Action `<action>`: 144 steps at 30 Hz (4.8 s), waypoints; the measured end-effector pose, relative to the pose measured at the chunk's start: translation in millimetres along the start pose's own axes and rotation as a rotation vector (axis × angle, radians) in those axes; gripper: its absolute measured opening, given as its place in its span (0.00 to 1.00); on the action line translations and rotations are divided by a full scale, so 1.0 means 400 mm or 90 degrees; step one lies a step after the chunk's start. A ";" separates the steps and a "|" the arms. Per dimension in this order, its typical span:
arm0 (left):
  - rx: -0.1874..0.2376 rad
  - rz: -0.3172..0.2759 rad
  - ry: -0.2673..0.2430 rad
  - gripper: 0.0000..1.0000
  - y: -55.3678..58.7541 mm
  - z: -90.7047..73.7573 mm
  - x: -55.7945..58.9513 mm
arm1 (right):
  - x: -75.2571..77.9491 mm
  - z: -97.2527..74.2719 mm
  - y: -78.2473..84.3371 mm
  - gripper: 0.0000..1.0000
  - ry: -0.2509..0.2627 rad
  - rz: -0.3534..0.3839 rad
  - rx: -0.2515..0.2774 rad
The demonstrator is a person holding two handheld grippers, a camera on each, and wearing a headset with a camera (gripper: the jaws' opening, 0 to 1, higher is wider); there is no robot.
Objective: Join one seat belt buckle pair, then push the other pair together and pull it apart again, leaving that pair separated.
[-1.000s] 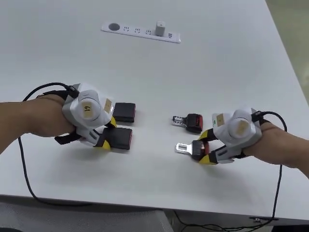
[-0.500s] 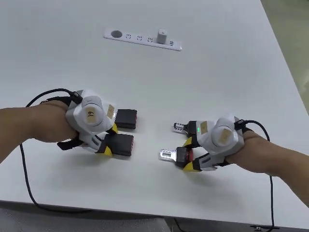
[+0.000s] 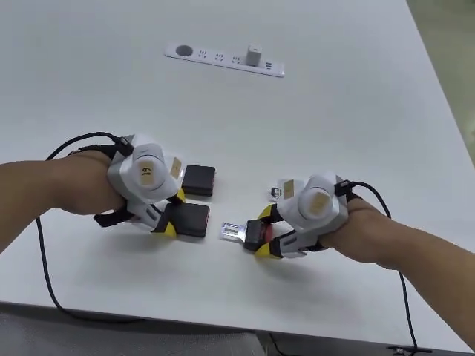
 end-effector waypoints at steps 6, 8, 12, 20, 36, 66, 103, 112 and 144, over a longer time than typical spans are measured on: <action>-0.001 -0.002 -0.003 0.33 0.000 0.000 0.000 | 0.002 0.013 -0.026 0.33 0.006 -0.002 0.003; -0.001 -0.003 -0.003 0.33 0.002 0.000 -0.001 | 0.000 0.015 -0.033 0.33 0.008 0.004 0.001; -0.003 -0.003 -0.004 0.33 0.003 0.000 -0.002 | 0.000 0.022 -0.039 0.33 0.010 0.000 0.001; -0.005 -0.009 -0.007 0.33 0.002 0.000 -0.001 | 0.010 0.027 -0.048 0.33 0.016 0.003 0.007; 0.006 0.000 -0.004 0.33 -0.001 0.005 0.001 | 0.012 0.044 -0.074 0.31 0.015 -0.019 0.016; 0.011 -0.021 -0.009 0.32 0.005 0.002 -0.003 | 0.016 0.058 -0.125 0.29 0.008 -0.026 0.007; 0.049 -0.036 -0.019 0.31 0.000 -0.001 0.004 | 0.019 0.062 -0.118 0.30 0.010 -0.026 0.004; 0.047 -0.034 -0.017 0.31 -0.001 -0.002 0.004 | 0.021 0.064 -0.116 0.31 0.010 -0.024 0.007; 0.001 -0.081 -0.029 0.34 0.006 -0.009 -0.002 | 0.018 0.040 -0.119 0.32 0.024 -0.010 0.004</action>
Point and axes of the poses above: the centre of the closed fingertips' face, and the gripper's own axes: z roughly forward along the fingers, x roughly to its right, y roughly out of its underside, the point moved 2 cm from there along -z, roughly backward along the fingers, and after that the axes turned 5 degrees about z, right-handed, at the moved point
